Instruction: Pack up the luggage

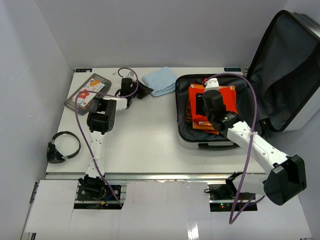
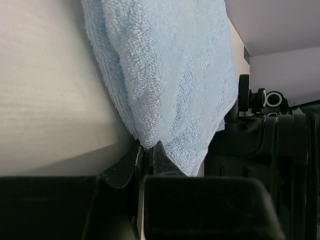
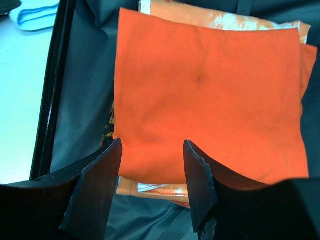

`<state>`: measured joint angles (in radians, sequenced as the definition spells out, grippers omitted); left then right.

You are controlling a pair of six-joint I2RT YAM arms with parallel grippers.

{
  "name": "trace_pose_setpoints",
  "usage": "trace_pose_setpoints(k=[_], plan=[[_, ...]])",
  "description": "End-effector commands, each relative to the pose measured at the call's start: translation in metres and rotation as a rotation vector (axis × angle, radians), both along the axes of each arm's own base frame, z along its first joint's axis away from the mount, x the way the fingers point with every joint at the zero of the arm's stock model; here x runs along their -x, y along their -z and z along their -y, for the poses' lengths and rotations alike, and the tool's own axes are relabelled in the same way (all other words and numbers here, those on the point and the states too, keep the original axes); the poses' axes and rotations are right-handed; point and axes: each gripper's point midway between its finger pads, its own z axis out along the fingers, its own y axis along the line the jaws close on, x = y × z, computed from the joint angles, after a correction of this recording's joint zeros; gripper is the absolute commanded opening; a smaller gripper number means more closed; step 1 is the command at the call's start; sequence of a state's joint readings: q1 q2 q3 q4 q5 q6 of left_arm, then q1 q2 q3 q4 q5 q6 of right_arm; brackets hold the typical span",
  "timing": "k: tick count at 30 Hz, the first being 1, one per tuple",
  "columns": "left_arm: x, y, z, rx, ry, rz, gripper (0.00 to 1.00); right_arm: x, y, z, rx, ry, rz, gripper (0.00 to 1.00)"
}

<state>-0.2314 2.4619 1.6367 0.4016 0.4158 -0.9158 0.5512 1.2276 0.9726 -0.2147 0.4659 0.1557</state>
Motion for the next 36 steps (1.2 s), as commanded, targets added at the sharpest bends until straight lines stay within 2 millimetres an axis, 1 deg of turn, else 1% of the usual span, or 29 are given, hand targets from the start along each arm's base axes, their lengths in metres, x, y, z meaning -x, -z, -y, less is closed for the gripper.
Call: trace_pose_setpoints(k=[1,2,3,4,5,7,9,12,14,15,17,19,20,21,22,24,25,27,29,30,31,32,36], plan=[[0.042,0.010,-0.014,-0.060,-0.040,-0.075,0.05,-0.009,-0.020,-0.007,-0.058,0.026,0.055,0.59],[0.053,0.009,-0.021,-0.084,-0.058,-0.079,0.03,-0.010,-0.022,-0.013,-0.080,0.007,0.063,0.59],[0.064,0.007,-0.027,-0.108,-0.064,-0.082,0.02,-0.012,-0.024,-0.023,-0.109,-0.035,0.076,0.59],[0.069,-0.007,-0.031,-0.128,-0.067,-0.054,0.01,-0.013,-0.024,-0.030,-0.113,-0.062,0.076,0.59],[0.080,-0.014,-0.036,-0.149,-0.069,-0.042,0.00,-0.013,-0.025,-0.037,-0.111,-0.087,0.069,0.60],[0.119,-0.001,-0.050,-0.199,-0.073,-0.077,0.00,-0.011,-0.027,-0.053,-0.104,-0.142,0.046,0.61],[0.146,0.003,-0.060,-0.230,-0.073,-0.087,0.00,-0.009,-0.032,-0.070,-0.103,-0.200,0.045,0.62],[0.179,0.017,-0.080,-0.299,-0.113,-0.124,0.00,-0.006,-0.037,-0.097,-0.112,-0.274,0.034,0.63],[0.205,0.028,-0.102,-0.315,-0.218,-0.151,0.00,-0.004,-0.031,-0.119,-0.136,-0.355,0.012,0.64],[0.212,0.030,-0.109,-0.302,-0.264,-0.159,0.00,-0.008,-0.039,-0.134,-0.175,-0.408,0.045,0.64],[0.218,0.030,-0.113,-0.268,-0.311,-0.159,0.15,-0.015,-0.052,-0.161,-0.209,-0.505,0.074,0.65],[0.220,0.030,-0.116,-0.276,-0.321,-0.165,0.37,-0.027,-0.037,-0.182,-0.191,-0.545,0.031,0.65],[0.220,0.028,-0.116,-0.279,-0.319,-0.162,0.50,-0.034,-0.037,-0.190,-0.187,-0.559,0.018,0.65],[0.219,0.027,-0.117,-0.284,-0.327,-0.157,0.59,-0.042,-0.035,-0.199,-0.179,-0.568,0.004,0.66],[0.216,0.025,-0.121,-0.293,-0.346,-0.148,0.62,-0.051,-0.031,-0.207,-0.166,-0.570,-0.013,0.66],[0.213,0.023,-0.120,-0.293,-0.340,-0.157,0.76,-0.070,-0.023,-0.213,-0.126,-0.540,-0.021,0.66],[0.209,0.019,-0.119,-0.289,-0.337,-0.155,0.80,-0.079,-0.018,-0.213,-0.107,-0.519,-0.020,0.66],[0.202,0.010,-0.110,-0.264,-0.300,-0.140,0.87,-0.091,-0.009,-0.220,-0.086,-0.521,-0.028,0.66],[0.196,0.006,-0.109,-0.257,-0.297,-0.134,0.92,-0.097,0.000,-0.227,-0.076,-0.532,-0.052,0.66],[0.192,0.006,-0.109,-0.258,-0.298,-0.137,0.93,-0.098,0.006,-0.229,-0.070,-0.531,-0.068,0.66],[0.189,0.007,-0.110,-0.259,-0.299,-0.144,0.93,-0.101,0.004,-0.230,-0.070,-0.530,-0.063,0.66],[0.188,0.009,-0.110,-0.258,-0.302,-0.152,0.93,-0.102,0.007,-0.231,-0.065,-0.528,-0.069,0.67],[0.190,0.018,-0.111,-0.247,-0.308,-0.173,0.90,-0.104,0.021,-0.229,-0.049,-0.516,-0.091,0.67]])
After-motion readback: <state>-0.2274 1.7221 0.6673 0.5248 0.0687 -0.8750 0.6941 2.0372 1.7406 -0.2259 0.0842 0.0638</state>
